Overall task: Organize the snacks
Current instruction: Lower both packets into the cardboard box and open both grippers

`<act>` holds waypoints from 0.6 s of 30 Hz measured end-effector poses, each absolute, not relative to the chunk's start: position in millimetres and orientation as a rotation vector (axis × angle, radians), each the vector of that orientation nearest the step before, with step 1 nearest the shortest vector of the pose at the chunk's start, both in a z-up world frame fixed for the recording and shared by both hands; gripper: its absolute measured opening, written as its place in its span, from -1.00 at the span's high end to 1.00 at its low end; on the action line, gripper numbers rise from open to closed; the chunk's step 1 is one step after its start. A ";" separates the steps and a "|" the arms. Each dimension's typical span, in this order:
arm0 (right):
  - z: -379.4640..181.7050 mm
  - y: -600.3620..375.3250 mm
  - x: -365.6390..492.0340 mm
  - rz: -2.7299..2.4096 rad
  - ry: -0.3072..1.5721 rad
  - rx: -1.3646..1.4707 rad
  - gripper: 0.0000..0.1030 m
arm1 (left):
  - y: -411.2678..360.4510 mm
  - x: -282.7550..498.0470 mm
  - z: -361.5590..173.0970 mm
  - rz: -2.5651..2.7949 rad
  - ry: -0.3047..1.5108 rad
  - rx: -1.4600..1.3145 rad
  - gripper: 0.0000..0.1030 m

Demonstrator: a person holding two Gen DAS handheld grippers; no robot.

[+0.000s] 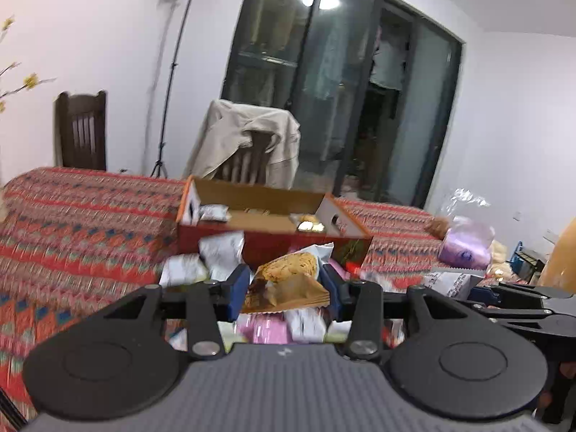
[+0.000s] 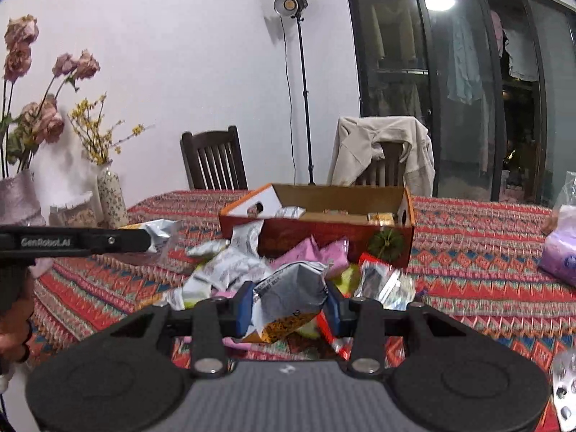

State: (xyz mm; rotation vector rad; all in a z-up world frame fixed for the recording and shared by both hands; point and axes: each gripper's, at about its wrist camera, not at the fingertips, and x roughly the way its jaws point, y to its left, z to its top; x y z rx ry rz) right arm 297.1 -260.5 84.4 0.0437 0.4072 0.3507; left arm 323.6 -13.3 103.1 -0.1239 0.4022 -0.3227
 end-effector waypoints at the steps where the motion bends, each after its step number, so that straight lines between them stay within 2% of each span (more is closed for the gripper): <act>1: 89.5 -262.6 302.3 0.361 0.401 0.051 0.24 | -14.3 333.8 111.0 -0.333 0.394 -0.111 0.15; 9: 148.1 -280.9 383.5 0.402 0.329 0.040 0.24 | -26.1 467.2 154.4 -0.379 0.410 -0.063 0.14; 14: 173.4 -281.7 488.6 0.415 0.387 0.041 0.24 | -37.2 577.2 144.9 -0.338 0.505 -0.056 0.14; 18: 167.1 -269.8 583.8 0.394 0.490 0.021 0.24 | -38.6 654.1 119.8 -0.289 0.602 -0.076 0.14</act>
